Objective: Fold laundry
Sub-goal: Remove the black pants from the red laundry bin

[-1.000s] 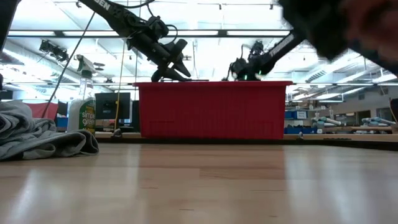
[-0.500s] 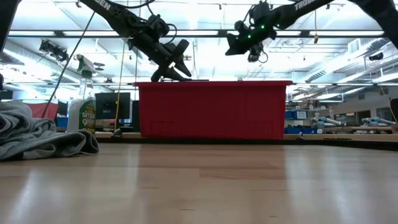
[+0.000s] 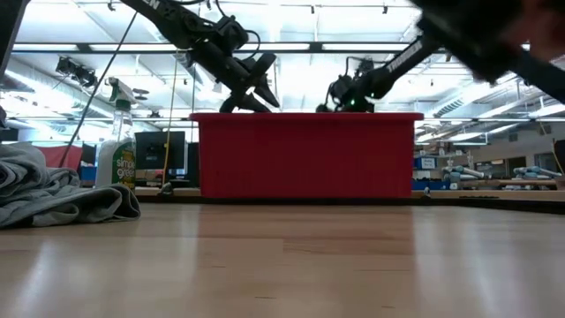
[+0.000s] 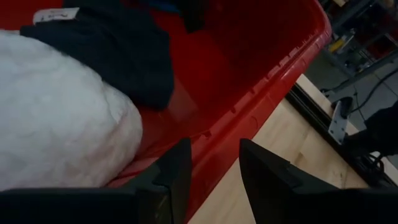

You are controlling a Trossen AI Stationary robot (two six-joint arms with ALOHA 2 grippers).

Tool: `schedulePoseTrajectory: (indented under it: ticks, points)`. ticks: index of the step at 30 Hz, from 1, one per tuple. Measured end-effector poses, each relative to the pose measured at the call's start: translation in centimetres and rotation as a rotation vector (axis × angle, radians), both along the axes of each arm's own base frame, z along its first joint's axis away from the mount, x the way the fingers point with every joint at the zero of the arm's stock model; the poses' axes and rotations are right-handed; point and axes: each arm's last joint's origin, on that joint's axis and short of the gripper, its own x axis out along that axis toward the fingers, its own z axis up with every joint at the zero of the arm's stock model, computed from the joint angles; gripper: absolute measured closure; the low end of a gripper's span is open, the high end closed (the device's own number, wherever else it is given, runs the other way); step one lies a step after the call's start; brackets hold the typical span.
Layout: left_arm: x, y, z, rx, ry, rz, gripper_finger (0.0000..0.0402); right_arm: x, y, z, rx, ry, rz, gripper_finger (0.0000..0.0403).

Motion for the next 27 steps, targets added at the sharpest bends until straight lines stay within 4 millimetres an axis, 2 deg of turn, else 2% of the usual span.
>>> schedulePoseTrajectory:
  ticks: [7,12,17,21,24,25,27]
  points:
    - [0.0,0.1,-0.2,-0.001,0.015,0.022,0.026,0.6,-0.7,-4.5,0.102,0.037,-0.016,0.0169]
    - [0.0,0.1,-0.4,-0.014,0.014,0.016,0.026,0.9,-0.9,-6.6,0.152,0.052,0.005,0.016]
    - [-0.1,0.1,-0.4,-0.003,0.022,0.011,0.026,0.8,-1.0,-7.2,0.163,0.061,0.006,0.0206]
    - [-0.4,0.5,-0.4,0.01,0.037,0.008,0.026,0.5,-1.3,-7.3,0.163,0.062,-0.002,0.0281]
    - [-0.8,0.9,-0.5,0.003,0.05,0.019,0.026,0.1,-1.6,-7.3,0.166,0.056,-0.013,0.036]
    - [-1.0,1.0,-0.6,0.003,0.063,0.029,0.026,0.0,-1.7,-7.3,0.17,0.05,-0.015,0.0378]
    - [-1.3,1.2,-0.7,0.0,0.071,0.041,0.026,-0.3,-1.9,-7.1,0.181,0.03,-0.026,0.0385]
